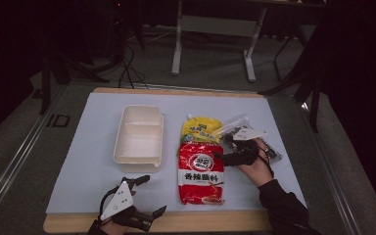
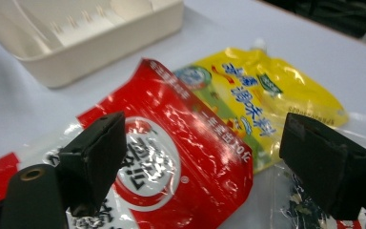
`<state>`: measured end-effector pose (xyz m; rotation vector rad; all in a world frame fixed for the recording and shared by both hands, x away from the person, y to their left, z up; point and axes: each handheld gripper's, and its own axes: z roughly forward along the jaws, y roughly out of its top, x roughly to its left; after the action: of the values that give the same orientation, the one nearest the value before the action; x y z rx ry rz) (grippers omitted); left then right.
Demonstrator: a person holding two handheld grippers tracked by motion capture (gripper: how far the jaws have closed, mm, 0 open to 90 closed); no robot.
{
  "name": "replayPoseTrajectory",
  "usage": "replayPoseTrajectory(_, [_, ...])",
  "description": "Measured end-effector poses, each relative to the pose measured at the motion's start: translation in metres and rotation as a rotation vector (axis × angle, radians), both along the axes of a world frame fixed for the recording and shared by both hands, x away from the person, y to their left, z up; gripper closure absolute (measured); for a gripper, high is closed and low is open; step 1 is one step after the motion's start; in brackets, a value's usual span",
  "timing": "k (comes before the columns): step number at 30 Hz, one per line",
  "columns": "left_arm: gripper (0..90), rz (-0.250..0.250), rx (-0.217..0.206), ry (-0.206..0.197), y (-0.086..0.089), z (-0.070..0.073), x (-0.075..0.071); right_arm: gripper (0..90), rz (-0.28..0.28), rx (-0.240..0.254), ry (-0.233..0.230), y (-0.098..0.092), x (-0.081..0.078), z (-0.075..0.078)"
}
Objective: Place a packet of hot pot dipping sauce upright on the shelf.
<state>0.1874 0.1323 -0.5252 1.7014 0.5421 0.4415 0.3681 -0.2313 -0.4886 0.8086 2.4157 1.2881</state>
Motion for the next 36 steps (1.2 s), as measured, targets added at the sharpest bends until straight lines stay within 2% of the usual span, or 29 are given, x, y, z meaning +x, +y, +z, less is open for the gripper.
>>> replayPoseTrajectory(1, [0.9,-0.001,0.002,-0.001,0.0,0.0,0.0,15.8,0.0,0.0,0.0,0.0,0.0,0.0])
replayPoseTrajectory(4, [0.9,-0.004,0.0,0.005,-0.001,0.0,0.0,15.8,-0.001,-0.028,0.045,0.003,0.012,-0.006])
replayPoseTrajectory(6, [0.9,-0.005,0.0,0.006,-0.001,0.0,0.0,15.7,-0.007,-0.035,0.046,0.003,0.015,-0.007])
replayPoseTrajectory(7, [0.9,-0.005,0.0,0.007,-0.001,0.0,0.0,15.7,0.0,-0.044,0.08,0.003,0.02,-0.011])
replayPoseTrajectory(12, [0.9,-0.006,0.0,0.008,-0.001,0.0,0.0,15.8,0.0,-0.067,0.119,0.005,0.027,-0.016])
replayPoseTrajectory(14, [0.9,-0.006,0.002,0.008,-0.001,-0.001,0.0,15.8,-0.007,-0.074,0.149,0.006,0.033,-0.02])
replayPoseTrajectory(19, [0.9,-0.006,0.002,0.007,-0.001,0.0,0.0,16.7,0.002,-0.093,0.174,0.007,0.038,-0.023])
replayPoseTrajectory(21, [0.9,-0.007,0.002,0.008,-0.001,-0.001,0.0,17.9,0.014,-0.112,0.205,0.008,0.04,-0.025])
replayPoseTrajectory(26, [0.9,-0.008,0.006,0.007,-0.001,-0.001,0.0,20.5,0.023,-0.136,0.239,0.01,0.043,-0.031])
replayPoseTrajectory(27, [0.9,-0.007,0.005,0.008,-0.001,-0.001,0.0,25.9,0.035,-0.134,0.261,0.011,0.044,-0.033])
replayPoseTrajectory(28, [0.9,-0.007,0.006,0.007,-0.001,-0.001,0.0,28.3,0.035,-0.138,0.26,0.011,0.044,-0.033])
replayPoseTrajectory(30, [0.9,-0.006,0.008,0.008,-0.001,-0.001,0.0,43.6,0.041,-0.141,0.272,0.01,0.044,-0.034])
replayPoseTrajectory(31, [0.9,-0.006,0.008,0.008,-0.001,-0.001,0.0,46.2,0.042,-0.15,0.258,0.01,0.043,-0.033])
replayPoseTrajectory(32, [0.9,-0.006,0.01,0.005,-0.001,-0.001,0.0,53.6,0.048,-0.154,0.258,0.01,0.043,-0.033])
replayPoseTrajectory(33, [0.9,-0.006,0.01,0.005,-0.001,-0.001,0.0,53.6,0.048,-0.154,0.258,0.01,0.043,-0.033])
replayPoseTrajectory(34, [0.9,-0.005,0.01,0.005,-0.001,-0.001,0.0,66.2,0.043,-0.181,0.236,0.009,0.042,-0.03])
replayPoseTrajectory(35, [0.9,-0.006,0.01,0.006,-0.002,-0.001,0.0,72.1,0.048,-0.174,0.239,0.008,0.042,-0.028])
replayPoseTrajectory(36, [0.9,-0.006,0.01,0.006,-0.002,-0.001,0.0,72.1,0.048,-0.174,0.239,0.008,0.042,-0.028])
